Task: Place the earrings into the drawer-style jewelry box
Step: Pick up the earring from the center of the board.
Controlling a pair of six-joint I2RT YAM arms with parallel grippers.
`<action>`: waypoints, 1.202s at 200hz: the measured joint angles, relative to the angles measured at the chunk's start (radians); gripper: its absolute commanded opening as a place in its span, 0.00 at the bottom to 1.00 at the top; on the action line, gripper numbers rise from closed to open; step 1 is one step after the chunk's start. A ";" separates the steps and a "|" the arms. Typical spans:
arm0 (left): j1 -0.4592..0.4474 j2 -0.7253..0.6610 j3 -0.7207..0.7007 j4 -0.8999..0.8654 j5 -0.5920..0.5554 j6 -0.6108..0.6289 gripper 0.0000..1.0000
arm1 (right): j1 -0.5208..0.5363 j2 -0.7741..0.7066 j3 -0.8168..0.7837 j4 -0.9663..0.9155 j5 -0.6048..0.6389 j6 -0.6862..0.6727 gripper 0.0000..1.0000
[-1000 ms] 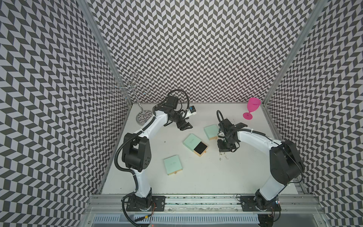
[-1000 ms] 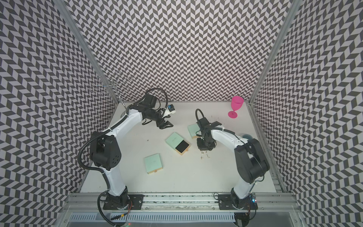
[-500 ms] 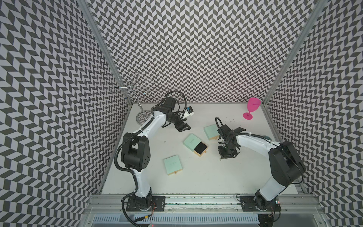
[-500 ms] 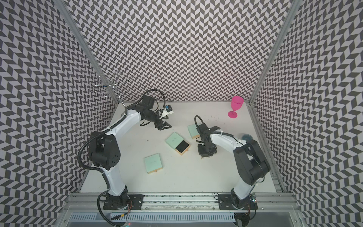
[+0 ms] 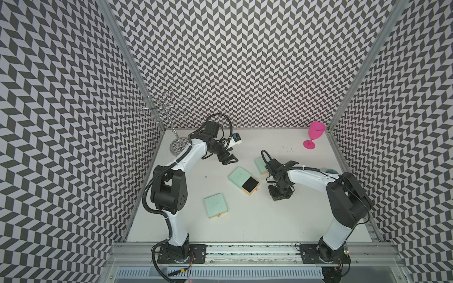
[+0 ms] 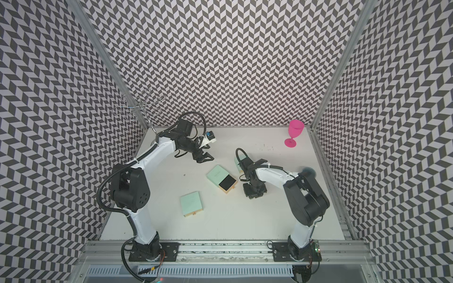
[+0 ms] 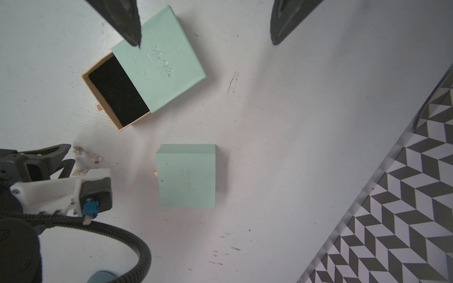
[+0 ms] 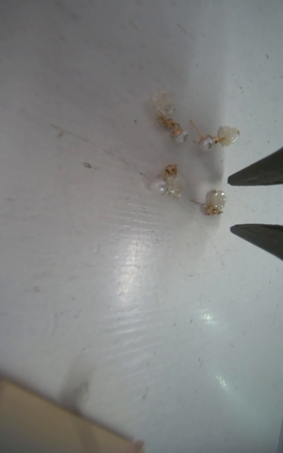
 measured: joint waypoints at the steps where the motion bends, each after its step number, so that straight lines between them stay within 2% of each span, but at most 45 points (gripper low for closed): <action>1: 0.000 0.000 -0.001 0.000 0.000 0.000 0.84 | 0.000 0.000 0.000 0.000 0.000 0.000 0.28; 65: 0.000 -0.001 -0.030 0.001 0.000 0.000 0.85 | 0.018 0.045 0.013 0.003 0.029 0.000 0.26; 143: 0.005 -0.021 -0.045 0.002 0.001 0.000 0.85 | 0.036 0.051 0.020 0.003 0.048 0.000 0.16; 240: 0.005 -0.026 -0.045 0.002 0.000 0.000 0.85 | 0.037 0.051 0.060 -0.034 0.062 -0.003 0.16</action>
